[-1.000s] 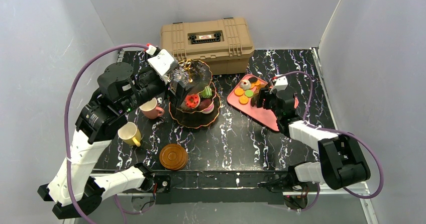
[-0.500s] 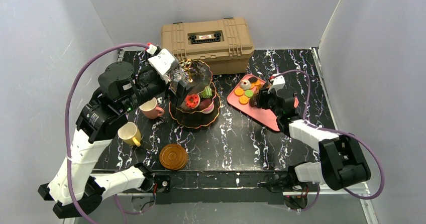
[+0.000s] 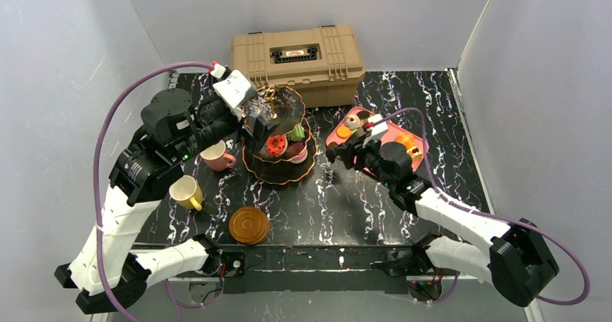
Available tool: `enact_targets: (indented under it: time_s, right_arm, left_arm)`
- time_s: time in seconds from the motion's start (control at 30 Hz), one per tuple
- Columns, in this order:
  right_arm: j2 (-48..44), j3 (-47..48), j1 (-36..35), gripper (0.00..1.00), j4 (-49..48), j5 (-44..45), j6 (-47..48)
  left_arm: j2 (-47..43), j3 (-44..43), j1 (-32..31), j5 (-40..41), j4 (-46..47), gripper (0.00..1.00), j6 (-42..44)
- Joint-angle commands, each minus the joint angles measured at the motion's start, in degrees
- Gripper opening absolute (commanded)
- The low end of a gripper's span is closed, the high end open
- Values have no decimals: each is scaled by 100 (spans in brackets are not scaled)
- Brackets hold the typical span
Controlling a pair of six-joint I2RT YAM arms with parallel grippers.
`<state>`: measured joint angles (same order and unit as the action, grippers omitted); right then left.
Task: Serve the afternoon tea
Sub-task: Pick up the desert from the tray, then place the desert on the desert table.
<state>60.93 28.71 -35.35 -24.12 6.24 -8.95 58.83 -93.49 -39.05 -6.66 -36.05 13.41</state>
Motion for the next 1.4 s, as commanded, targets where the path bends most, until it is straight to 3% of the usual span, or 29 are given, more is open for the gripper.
enact_targets:
  time_s: [0.0, 0.5, 0.83, 1.03, 1.37]
  right_arm:
    - [-181, 119, -827, 31, -240, 621, -468]
    - [1302, 537, -2317, 35, -1731, 1182, -920]
    - [1766, 804, -2581, 37, -2238, 1643, -808]
    - [2208, 847, -2582, 52, -2606, 1704, -880]
    - [2318, 779, -2581, 68, -2796, 1723, -866]
  left_arm:
    - [-49, -138, 40, -56, 65, 98, -39]
    - [-142, -257, 36, 5, -24, 98, -15]
    - [-233, -157, 44, 33, -10, 98, 22]
    - [-274, -110, 38, 50, 2, 98, 43]
    - [-319, -99, 44, 77, -9, 98, 70]
